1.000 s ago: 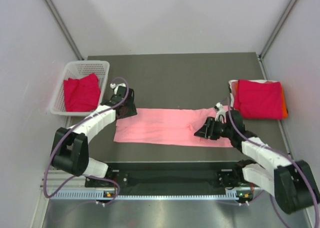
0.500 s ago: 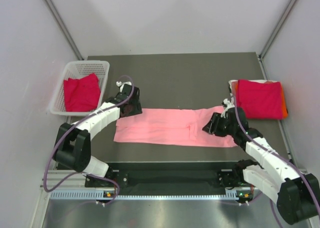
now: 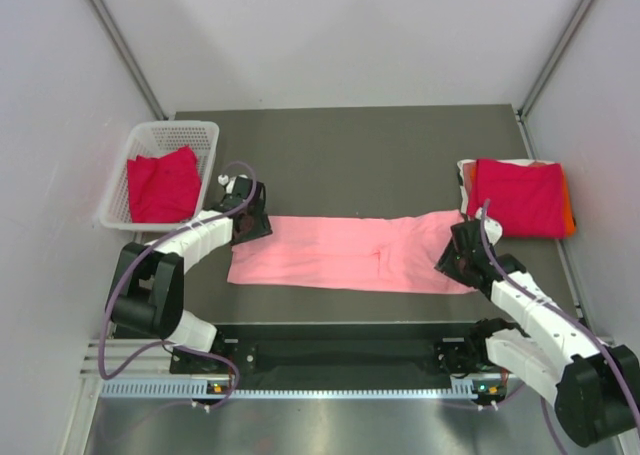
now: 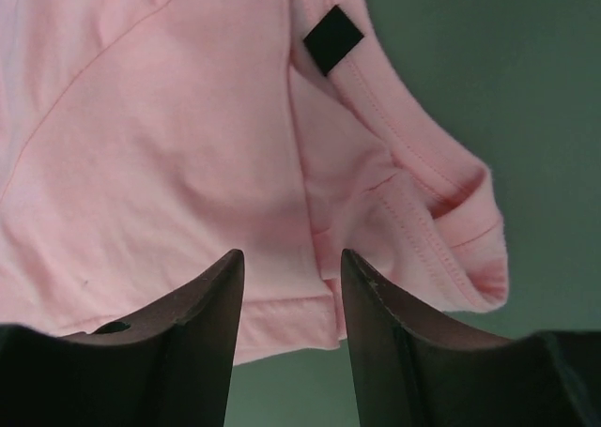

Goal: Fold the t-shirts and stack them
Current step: Fold the tshirt

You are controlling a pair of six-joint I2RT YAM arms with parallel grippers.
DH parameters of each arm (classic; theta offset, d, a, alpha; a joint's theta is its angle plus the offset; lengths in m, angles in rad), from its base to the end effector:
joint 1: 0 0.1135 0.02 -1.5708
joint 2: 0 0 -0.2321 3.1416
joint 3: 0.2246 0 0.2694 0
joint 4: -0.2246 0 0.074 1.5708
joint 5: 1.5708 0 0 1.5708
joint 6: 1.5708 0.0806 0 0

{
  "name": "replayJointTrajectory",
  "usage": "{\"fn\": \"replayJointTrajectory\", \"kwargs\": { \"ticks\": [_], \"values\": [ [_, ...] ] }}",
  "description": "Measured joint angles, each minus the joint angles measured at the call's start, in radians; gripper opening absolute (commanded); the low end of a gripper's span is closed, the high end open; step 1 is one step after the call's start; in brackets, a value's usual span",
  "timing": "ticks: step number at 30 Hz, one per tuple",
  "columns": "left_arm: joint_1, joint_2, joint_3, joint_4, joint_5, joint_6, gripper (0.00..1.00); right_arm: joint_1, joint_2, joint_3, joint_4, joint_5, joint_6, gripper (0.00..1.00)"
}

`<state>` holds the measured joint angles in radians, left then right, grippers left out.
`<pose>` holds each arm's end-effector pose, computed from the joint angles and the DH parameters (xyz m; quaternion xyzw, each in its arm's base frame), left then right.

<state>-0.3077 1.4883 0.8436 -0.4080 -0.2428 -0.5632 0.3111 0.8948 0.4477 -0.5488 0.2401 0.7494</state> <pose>0.3130 -0.0791 0.1027 -0.1530 0.9477 -0.0011 0.2799 0.2156 0.0492 0.1073 0.2401 0.9219 0.0433 0.3009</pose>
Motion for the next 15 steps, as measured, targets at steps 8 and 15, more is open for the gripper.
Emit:
{"fn": "replayJointTrajectory", "kwargs": {
  "ticks": [8, 15],
  "values": [
    [0.018, -0.006, -0.041, 0.047, 0.01, -0.01, 0.64, 0.008, 0.163, 0.027, -0.017, 0.072, 0.05, 0.53],
    [0.019, -0.089, -0.07, 0.052, -0.002, -0.014, 0.64, 0.015, 0.356, 0.134, -0.023, 0.097, 0.044, 0.58]
  ]
}}
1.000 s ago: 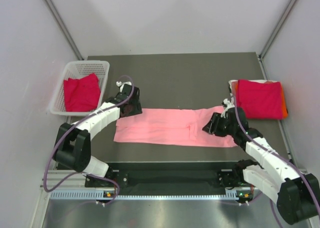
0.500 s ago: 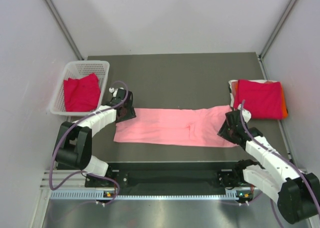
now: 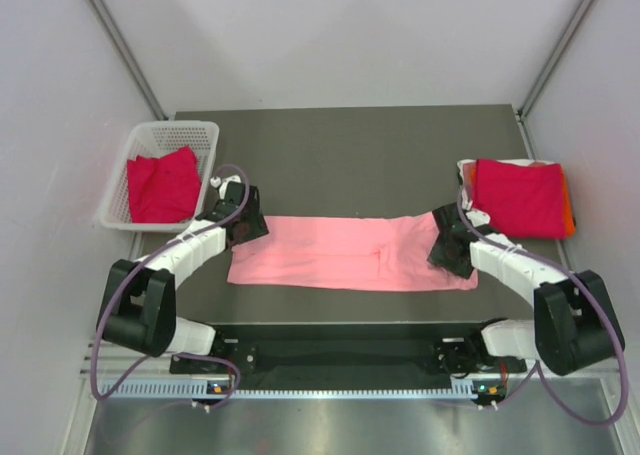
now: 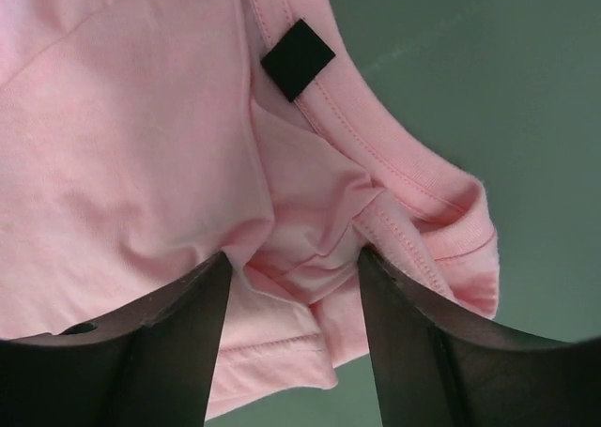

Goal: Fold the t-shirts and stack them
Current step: Fold the tshirt

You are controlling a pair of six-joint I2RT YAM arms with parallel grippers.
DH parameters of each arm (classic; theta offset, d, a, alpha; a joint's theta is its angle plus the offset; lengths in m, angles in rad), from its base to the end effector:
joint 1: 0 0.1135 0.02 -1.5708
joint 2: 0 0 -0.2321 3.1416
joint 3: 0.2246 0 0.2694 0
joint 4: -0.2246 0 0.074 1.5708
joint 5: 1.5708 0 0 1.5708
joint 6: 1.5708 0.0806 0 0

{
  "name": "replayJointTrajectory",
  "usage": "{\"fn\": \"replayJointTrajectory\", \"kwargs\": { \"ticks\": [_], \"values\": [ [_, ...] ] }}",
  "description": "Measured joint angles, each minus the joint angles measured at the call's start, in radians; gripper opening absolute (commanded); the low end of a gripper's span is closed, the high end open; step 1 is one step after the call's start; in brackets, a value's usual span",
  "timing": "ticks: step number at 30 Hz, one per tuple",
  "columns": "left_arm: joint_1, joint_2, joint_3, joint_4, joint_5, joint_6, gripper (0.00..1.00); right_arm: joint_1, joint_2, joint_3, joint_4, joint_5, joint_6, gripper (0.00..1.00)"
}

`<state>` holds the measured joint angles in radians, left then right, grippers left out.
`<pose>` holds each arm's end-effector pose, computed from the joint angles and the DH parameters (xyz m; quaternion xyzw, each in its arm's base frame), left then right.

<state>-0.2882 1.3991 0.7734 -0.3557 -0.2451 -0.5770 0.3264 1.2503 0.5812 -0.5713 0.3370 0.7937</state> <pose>0.3056 -0.0702 0.1105 -0.1718 0.9347 -0.0147 0.3108 0.2347 0.0513 0.0760 0.2520 0.9396 -0.0540 0.2252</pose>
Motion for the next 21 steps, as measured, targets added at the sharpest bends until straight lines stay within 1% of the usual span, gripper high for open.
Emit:
{"fn": "replayJointTrajectory", "kwargs": {
  "ticks": [2, 4, 9, 12, 14, 17, 20, 21],
  "values": [
    [0.0, -0.013, 0.0, 0.004, -0.003, 0.0, 0.64, 0.0, 0.05, 0.035, -0.002, 0.0, -0.012, 0.55],
    [0.0, -0.016, 0.0, 0.005, -0.004, 0.0, 0.64, 0.0, 0.111, 0.087, -0.015, -0.001, -0.027, 0.55],
    [0.0, -0.016, -0.002, 0.005, -0.007, 0.0, 0.64, -0.003, 0.338, 0.32, -0.089, -0.006, -0.082, 0.55],
    [0.0, -0.017, -0.003, 0.004, -0.008, -0.001, 0.64, -0.018, 0.51, 0.525, -0.098, -0.019, -0.111, 0.53],
    [0.0, -0.017, -0.004, 0.005, -0.01, -0.001, 0.64, -0.032, 0.641, 0.699, -0.124, -0.057, -0.143, 0.53],
    [0.0, -0.023, -0.007, 0.005, -0.013, -0.001, 0.65, -0.051, 0.847, 1.004, -0.152, -0.106, -0.179, 0.55],
    [0.0, -0.027, -0.013, 0.005, -0.017, -0.001, 0.65, -0.063, 1.038, 1.318, -0.187, -0.15, -0.22, 0.59],
    [0.0, -0.028, -0.015, 0.006, -0.018, -0.001, 0.65, -0.068, 1.101, 1.428, -0.198, -0.176, -0.236, 0.65]
  ]
}}
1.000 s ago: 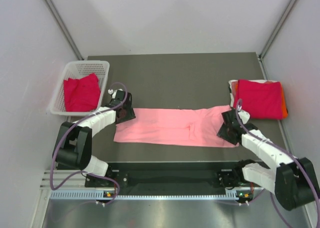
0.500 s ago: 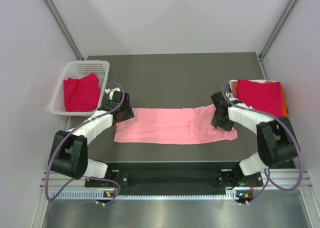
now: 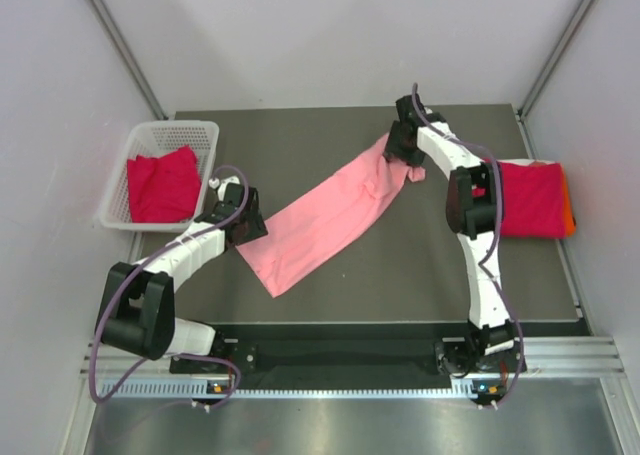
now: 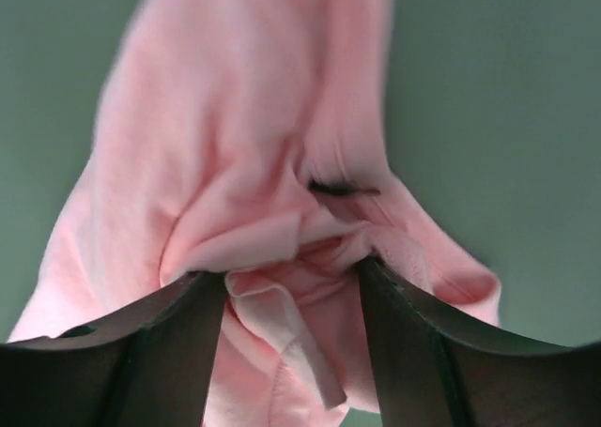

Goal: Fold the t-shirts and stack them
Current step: Fold the tshirt

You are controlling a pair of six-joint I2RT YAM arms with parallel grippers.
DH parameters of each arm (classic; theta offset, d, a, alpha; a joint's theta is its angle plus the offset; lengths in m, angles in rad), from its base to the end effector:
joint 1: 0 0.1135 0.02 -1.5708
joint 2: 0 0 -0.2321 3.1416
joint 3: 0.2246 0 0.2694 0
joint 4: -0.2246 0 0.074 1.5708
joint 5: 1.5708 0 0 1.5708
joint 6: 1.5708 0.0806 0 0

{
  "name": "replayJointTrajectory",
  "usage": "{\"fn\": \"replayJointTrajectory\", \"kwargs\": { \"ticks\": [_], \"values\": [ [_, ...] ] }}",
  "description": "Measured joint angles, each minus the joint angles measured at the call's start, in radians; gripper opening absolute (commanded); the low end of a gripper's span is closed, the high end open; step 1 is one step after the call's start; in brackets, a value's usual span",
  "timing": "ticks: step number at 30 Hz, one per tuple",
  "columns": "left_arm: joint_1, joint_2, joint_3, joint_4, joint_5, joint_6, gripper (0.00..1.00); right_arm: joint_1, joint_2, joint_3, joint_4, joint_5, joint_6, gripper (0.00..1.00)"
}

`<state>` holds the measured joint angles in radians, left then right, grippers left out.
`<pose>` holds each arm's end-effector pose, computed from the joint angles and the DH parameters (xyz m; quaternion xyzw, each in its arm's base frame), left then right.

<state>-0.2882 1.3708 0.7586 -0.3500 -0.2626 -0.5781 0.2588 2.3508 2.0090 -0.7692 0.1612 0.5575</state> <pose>0.3033 -0.0681 0.1146 -0.1754 0.9303 -0.0113 0.3220 0.5050 0.1203 0.1094 0.1626 0.9570 0.0182 0.2396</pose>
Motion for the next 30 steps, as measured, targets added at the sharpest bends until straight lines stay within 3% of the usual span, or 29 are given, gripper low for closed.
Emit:
{"fn": "replayJointTrajectory", "kwargs": {
  "ticks": [2, 5, 12, 18, 20, 24, 30],
  "values": [
    [0.0, -0.001, -0.003, 0.002, 0.0, 0.0, 0.66, -0.006, 0.085, 0.143, 0.023, -0.049, -0.031, 0.71],
    [0.0, -0.001, -0.011, 0.012, 0.009, 0.001, 0.66, -0.013, 0.087, 0.15, 0.035, -0.094, -0.072, 0.79],
    [-0.04, -0.022, -0.025, 0.027, 0.001, 0.007, 0.65, -0.019, -0.211, -0.277, 0.174, -0.179, -0.153, 0.91],
    [-0.195, -0.056, -0.004, -0.032, -0.09, 0.005, 0.66, -0.021, -0.465, -0.447, 0.285, -0.224, -0.183, 0.92],
    [-0.239, -0.069, 0.011, -0.055, -0.105, 0.003, 0.66, -0.023, -0.52, -0.481, 0.317, -0.228, -0.184, 0.89],
    [-0.333, -0.079, 0.041, -0.106, -0.125, -0.005, 0.64, -0.035, -0.557, -0.56, 0.381, -0.253, -0.173, 0.66],
    [-0.492, -0.015, 0.095, -0.174, -0.132, -0.013, 0.62, -0.078, -0.521, -0.674, 0.423, -0.295, -0.114, 0.57]
  ]
}}
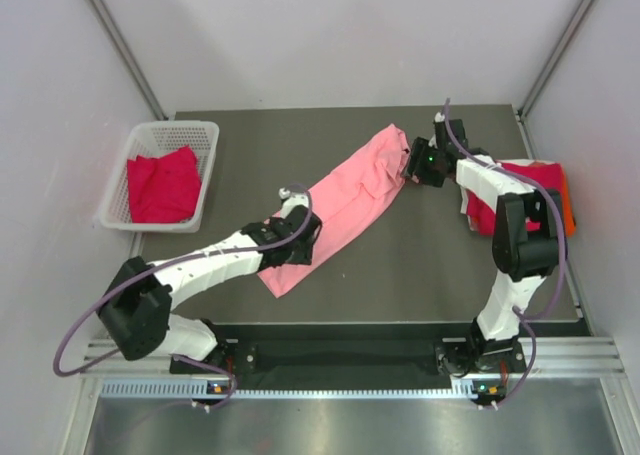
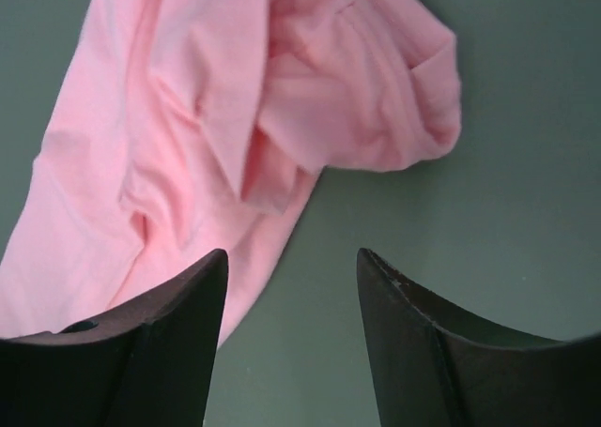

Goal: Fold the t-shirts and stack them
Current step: Fold the tshirt

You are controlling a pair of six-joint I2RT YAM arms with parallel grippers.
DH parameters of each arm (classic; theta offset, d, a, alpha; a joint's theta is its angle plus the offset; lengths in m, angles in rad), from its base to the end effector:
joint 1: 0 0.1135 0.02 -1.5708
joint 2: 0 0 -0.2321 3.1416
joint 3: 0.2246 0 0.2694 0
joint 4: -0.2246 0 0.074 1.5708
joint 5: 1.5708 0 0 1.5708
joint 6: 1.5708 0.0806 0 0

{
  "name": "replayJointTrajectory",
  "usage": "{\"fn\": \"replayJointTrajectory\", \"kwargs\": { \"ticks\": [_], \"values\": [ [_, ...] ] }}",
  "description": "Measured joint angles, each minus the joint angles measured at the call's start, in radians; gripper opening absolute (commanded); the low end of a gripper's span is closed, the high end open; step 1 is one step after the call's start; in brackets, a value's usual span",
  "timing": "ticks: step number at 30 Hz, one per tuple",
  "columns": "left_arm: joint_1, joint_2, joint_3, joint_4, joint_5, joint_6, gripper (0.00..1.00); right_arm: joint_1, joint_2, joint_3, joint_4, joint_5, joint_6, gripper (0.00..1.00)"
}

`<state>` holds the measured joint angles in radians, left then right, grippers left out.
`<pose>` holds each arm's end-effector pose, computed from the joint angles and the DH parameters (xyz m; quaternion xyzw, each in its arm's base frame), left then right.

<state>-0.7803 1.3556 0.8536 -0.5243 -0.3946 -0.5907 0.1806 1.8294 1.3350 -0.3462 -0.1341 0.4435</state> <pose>0.2396 -0.1935 0.1395 0.0369 0.9452 -0.0208 0.3236 0.4325 0.0899 0.1514 0.0984 0.9271 0.1689 0.3198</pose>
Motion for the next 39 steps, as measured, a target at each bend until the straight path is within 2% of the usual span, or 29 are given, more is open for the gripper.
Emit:
{"fn": "replayJointTrajectory", "kwargs": {
  "ticks": [6, 12, 13, 16, 17, 20, 22, 24, 25, 27, 28, 30, 31, 34, 39],
  "values": [
    [-0.135, 0.122, 0.041, -0.055, -0.015, -0.006, 0.62, -0.065, 0.077, -0.045, 0.084, -0.01, 0.08, 0.57],
    [-0.143, 0.168, 0.04, -0.064, -0.01, -0.006, 0.6, -0.093, 0.175, -0.014, 0.176, -0.026, 0.146, 0.55],
    [-0.143, 0.177, 0.04, -0.064, -0.01, -0.006, 0.6, -0.094, 0.193, 0.003, 0.188, -0.029, 0.156, 0.48],
    [-0.143, 0.202, 0.04, -0.067, -0.01, -0.01, 0.56, -0.095, 0.24, 0.053, 0.214, -0.031, 0.175, 0.42],
    [-0.143, 0.21, 0.039, -0.067, -0.008, -0.012, 0.54, -0.097, 0.254, 0.07, 0.219, -0.023, 0.18, 0.27],
    [-0.144, 0.225, 0.025, -0.066, -0.006, -0.025, 0.52, -0.1, 0.291, 0.107, 0.222, -0.004, 0.192, 0.13],
    [-0.147, 0.224, 0.021, -0.061, -0.006, -0.036, 0.47, -0.105, 0.317, 0.147, 0.208, 0.01, 0.192, 0.12],
    [-0.153, 0.224, 0.018, -0.058, -0.007, -0.044, 0.39, -0.107, 0.347, 0.201, 0.182, 0.02, 0.189, 0.15],
    [-0.156, 0.224, 0.017, -0.056, -0.007, -0.051, 0.36, -0.109, 0.362, 0.227, 0.173, 0.024, 0.187, 0.23],
    [-0.171, 0.225, 0.015, -0.055, -0.006, -0.06, 0.31, -0.112, 0.387, 0.278, 0.154, 0.029, 0.179, 0.33],
    [-0.178, 0.227, 0.015, -0.055, -0.007, -0.063, 0.29, -0.113, 0.399, 0.304, 0.139, 0.034, 0.173, 0.53],
    [-0.196, 0.235, 0.018, -0.052, -0.012, -0.067, 0.24, -0.116, 0.414, 0.353, 0.122, 0.028, 0.164, 0.66],
    [-0.206, 0.243, 0.023, -0.053, -0.014, -0.07, 0.17, -0.117, 0.418, 0.378, 0.113, 0.031, 0.156, 0.7],
    [-0.227, 0.263, 0.04, -0.05, -0.012, -0.077, 0.0, -0.125, 0.42, 0.391, 0.105, 0.032, 0.141, 0.74],
    [-0.278, 0.314, 0.097, -0.056, -0.006, -0.097, 0.0, -0.134, 0.36, 0.284, 0.134, 0.013, 0.137, 0.78]
  ]
}}
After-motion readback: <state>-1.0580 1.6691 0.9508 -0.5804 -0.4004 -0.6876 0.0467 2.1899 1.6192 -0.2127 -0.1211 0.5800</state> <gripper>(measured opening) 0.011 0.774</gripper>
